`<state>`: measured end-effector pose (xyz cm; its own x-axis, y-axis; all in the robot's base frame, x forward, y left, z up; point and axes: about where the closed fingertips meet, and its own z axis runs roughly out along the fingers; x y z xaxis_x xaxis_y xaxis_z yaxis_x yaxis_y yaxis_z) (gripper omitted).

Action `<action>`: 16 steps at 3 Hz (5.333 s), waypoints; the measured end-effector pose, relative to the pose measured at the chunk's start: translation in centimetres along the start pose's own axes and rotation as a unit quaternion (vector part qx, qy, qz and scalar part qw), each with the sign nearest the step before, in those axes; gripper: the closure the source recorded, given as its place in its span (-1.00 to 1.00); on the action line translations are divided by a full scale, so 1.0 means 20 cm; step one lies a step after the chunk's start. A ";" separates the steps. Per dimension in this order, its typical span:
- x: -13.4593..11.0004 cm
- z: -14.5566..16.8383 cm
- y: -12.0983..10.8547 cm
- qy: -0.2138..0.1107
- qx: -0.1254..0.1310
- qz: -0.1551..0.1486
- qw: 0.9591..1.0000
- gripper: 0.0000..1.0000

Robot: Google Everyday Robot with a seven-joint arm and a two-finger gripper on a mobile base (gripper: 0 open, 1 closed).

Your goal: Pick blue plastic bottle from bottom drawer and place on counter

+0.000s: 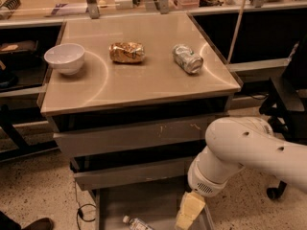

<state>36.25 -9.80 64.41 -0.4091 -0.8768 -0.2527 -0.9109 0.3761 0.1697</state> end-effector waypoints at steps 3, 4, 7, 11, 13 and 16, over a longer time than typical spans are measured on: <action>0.08 0.71 0.03 -0.007 -0.010 0.100 0.995 -1.00; 0.07 0.75 0.03 -0.012 -0.015 0.109 0.994 -1.00; 0.11 1.30 0.12 -0.076 -0.053 0.150 0.984 -1.00; -0.08 1.65 0.04 -0.154 -0.059 0.101 0.981 -1.00; -0.08 1.70 0.02 -0.161 -0.055 0.109 0.980 -1.00; -0.07 2.11 -0.12 -0.173 -0.017 0.138 0.975 -1.00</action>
Offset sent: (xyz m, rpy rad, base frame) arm -0.0098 0.0309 -0.1563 -0.0064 -0.0347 -0.2360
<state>36.78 3.11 24.11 -0.6370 -0.5883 -0.4982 -0.7640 0.5679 0.3062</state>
